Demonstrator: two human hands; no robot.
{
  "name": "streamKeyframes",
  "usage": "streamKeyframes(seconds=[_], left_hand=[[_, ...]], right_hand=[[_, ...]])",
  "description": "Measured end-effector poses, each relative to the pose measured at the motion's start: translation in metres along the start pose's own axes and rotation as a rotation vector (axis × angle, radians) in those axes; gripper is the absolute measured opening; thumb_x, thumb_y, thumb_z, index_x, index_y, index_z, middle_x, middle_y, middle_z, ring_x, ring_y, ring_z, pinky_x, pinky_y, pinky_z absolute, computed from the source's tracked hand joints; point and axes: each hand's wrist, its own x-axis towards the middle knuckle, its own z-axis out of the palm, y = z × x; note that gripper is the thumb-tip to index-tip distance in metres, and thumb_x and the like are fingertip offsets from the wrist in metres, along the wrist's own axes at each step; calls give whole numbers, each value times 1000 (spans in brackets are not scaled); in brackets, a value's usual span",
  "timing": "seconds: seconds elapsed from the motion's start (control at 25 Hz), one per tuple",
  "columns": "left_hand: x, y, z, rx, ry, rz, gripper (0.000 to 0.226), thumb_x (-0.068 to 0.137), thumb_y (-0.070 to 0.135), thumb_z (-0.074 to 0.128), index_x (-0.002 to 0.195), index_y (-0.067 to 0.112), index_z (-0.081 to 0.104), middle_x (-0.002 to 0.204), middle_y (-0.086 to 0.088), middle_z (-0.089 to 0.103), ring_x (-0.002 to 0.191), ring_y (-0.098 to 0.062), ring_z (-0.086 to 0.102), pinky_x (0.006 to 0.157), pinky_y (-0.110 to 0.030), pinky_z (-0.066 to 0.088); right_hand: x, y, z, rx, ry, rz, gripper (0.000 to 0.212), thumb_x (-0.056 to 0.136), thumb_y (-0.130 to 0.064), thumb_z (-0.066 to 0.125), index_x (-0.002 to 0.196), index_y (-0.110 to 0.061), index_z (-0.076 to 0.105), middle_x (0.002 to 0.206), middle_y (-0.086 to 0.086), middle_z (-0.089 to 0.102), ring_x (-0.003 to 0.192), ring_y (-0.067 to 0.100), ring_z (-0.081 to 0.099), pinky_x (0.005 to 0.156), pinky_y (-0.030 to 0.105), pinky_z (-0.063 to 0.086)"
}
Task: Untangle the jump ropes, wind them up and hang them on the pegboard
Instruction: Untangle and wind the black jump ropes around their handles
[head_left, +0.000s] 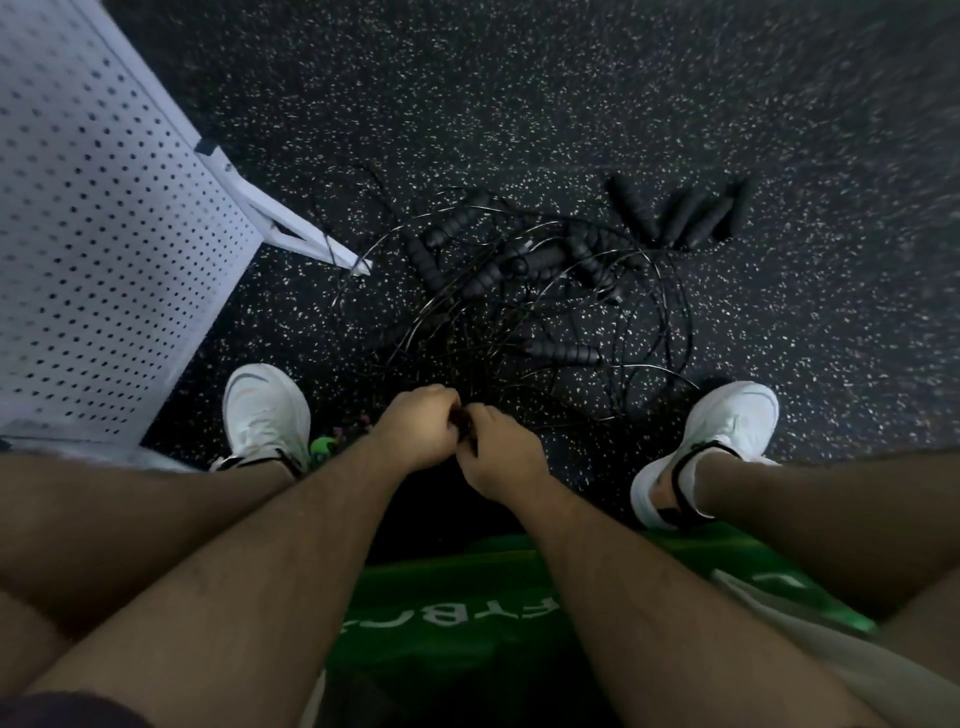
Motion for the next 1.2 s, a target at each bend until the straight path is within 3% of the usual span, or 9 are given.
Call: streamKeyframes(seconds=[0.2, 0.32, 0.52, 0.72, 0.76, 0.88, 1.04, 1.12, 1.2], left_hand=[[48, 40, 45, -31, -168, -170, 27, 92, 29, 53, 114, 16, 61, 115, -6, 57, 104, -29, 60, 93, -43, 52], [63, 41, 64, -108, -260, -277, 37, 88, 28, 55, 122, 17, 61, 122, -7, 59, 109, -28, 59, 95, -42, 54], [76, 40, 82, -15, -241, -377, 39, 94, 39, 62, 128, 22, 57, 133, -3, 44, 117, -33, 49, 97, -41, 50], [90, 38, 89, -207, -190, -461, 5, 89, 24, 72, 90, 27, 67, 117, -1, 63, 106, -25, 59, 87, -33, 50], [92, 34, 89, -307, -169, -481, 11, 89, 17, 72, 87, 26, 68, 110, -1, 68, 100, -21, 62, 85, -31, 51], [93, 34, 78, -588, -114, -505, 18, 89, 2, 71, 102, 14, 75, 94, -4, 72, 85, -17, 64, 80, -25, 50], [100, 46, 55, -850, -26, -498, 28, 89, -7, 64, 111, 6, 75, 81, -2, 70, 71, -15, 63, 67, -23, 54], [104, 51, 35, -896, 27, -457, 27, 90, -6, 64, 108, 10, 75, 83, 1, 70, 71, -11, 63, 62, -18, 53], [104, 54, 15, -938, 59, -413, 25, 91, -6, 64, 105, 13, 74, 84, 1, 69, 73, -9, 63, 62, -17, 52]], right_hand=[[9, 66, -1, 18, -117, 220, 39, 94, -20, 51, 132, -17, 53, 126, 6, 55, 115, 28, 54, 95, 43, 50], [3, 99, 8, -13, -317, 280, 48, 93, -18, 55, 140, -17, 50, 136, 8, 48, 126, 30, 46, 104, 43, 46], [2, 111, 27, 36, -436, 330, 58, 93, -20, 58, 149, -23, 42, 141, 9, 40, 129, 33, 40, 109, 44, 42], [13, 98, 32, 508, -275, 445, 55, 91, -5, 53, 143, -24, 51, 127, 9, 61, 112, 29, 62, 94, 35, 53], [13, 97, 29, 584, -247, 467, 55, 91, -2, 51, 142, -22, 51, 126, 8, 63, 112, 29, 63, 93, 34, 54], [16, 93, 19, 847, -151, 522, 58, 89, 9, 50, 140, -19, 52, 131, 5, 62, 117, 25, 61, 96, 32, 54], [29, 82, -7, 1033, 10, 515, 55, 90, 15, 46, 136, -16, 54, 129, -2, 63, 100, 13, 62, 72, 15, 50], [40, 78, -25, 1049, 57, 456, 50, 92, 10, 49, 132, -19, 55, 128, -7, 63, 98, 13, 63, 72, 20, 51], [47, 75, -43, 1086, 59, 417, 45, 94, 1, 58, 132, -24, 55, 128, -9, 63, 106, 17, 64, 84, 35, 57]])
